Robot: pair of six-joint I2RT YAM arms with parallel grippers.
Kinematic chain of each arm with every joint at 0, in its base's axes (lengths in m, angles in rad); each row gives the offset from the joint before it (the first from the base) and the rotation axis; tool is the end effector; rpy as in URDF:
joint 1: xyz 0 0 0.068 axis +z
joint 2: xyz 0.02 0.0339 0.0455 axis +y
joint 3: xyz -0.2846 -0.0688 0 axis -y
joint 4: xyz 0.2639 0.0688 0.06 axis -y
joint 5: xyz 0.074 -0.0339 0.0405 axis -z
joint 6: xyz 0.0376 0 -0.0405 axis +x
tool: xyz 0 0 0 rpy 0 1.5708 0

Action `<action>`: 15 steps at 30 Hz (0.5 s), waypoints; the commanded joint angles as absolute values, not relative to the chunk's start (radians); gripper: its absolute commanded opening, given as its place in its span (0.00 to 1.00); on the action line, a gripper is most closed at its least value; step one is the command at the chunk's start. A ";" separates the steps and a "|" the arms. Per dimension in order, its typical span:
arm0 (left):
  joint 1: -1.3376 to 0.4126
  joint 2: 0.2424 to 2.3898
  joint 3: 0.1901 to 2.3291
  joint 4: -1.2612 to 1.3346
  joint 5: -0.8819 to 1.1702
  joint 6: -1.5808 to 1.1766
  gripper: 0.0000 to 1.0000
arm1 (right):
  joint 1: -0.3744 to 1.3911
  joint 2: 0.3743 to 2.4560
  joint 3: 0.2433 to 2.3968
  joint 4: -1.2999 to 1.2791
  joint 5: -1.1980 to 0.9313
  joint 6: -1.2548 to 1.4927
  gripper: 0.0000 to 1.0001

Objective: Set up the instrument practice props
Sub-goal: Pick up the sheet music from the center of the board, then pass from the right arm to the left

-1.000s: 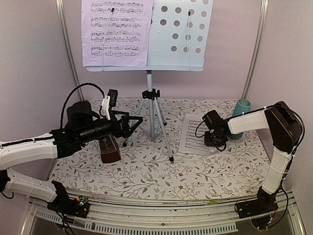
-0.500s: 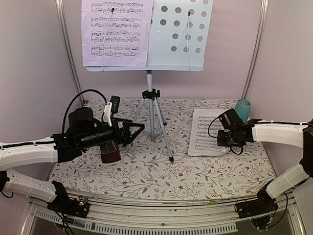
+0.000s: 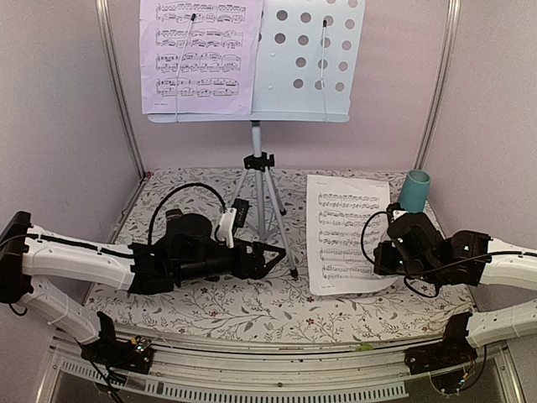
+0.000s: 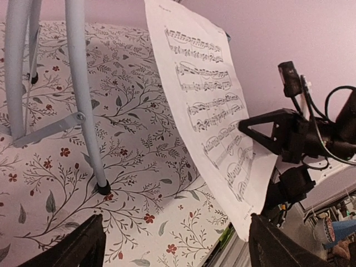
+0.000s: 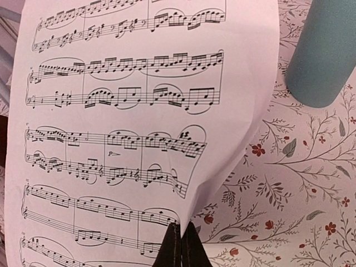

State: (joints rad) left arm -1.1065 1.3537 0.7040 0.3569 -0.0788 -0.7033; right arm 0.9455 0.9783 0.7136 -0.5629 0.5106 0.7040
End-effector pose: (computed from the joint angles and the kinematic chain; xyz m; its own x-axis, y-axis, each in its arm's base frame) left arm 0.1423 -0.2775 0.2474 -0.6532 -0.1354 -0.7449 0.5705 0.5588 -0.6019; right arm 0.1342 0.1544 0.2598 -0.6611 0.0490 -0.7487 -0.1127 0.9801 0.1637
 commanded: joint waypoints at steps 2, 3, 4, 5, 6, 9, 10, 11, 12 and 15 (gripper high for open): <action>-1.138 1.435 0.764 0.428 -0.145 -0.813 0.87 | 1.135 0.964 0.693 -0.692 0.646 0.904 0.00; -1.139 1.445 0.764 0.443 -0.146 -0.821 0.86 | 1.164 0.967 0.692 -0.703 0.660 0.927 0.00; -1.143 1.454 0.766 0.463 -0.148 -0.827 0.85 | 1.194 0.972 0.694 -0.714 0.674 0.944 0.00; -1.144 1.463 0.772 0.468 -0.147 -0.834 0.85 | 1.218 0.978 0.697 -0.727 0.686 0.973 0.00; -1.146 1.473 0.782 0.467 -0.146 -0.837 0.84 | 1.242 0.986 0.701 -0.739 0.696 0.989 0.00; -1.152 1.506 0.812 0.458 -0.149 -0.841 0.82 | 1.288 1.003 0.711 -0.755 0.716 1.029 0.00; -1.155 1.515 0.825 0.440 -0.159 -0.846 0.82 | 1.297 1.008 0.716 -0.757 0.721 1.034 0.00; -1.158 1.524 0.831 0.428 -0.172 -0.854 0.81 | 1.302 1.010 0.720 -0.759 0.723 1.037 0.00; -1.160 1.526 0.830 0.426 -0.185 -0.864 0.81 | 1.306 1.012 0.725 -0.757 0.724 1.037 0.00; -1.164 1.536 0.821 0.457 -0.187 -0.878 0.80 | 1.315 1.014 0.734 -0.740 0.726 1.022 0.00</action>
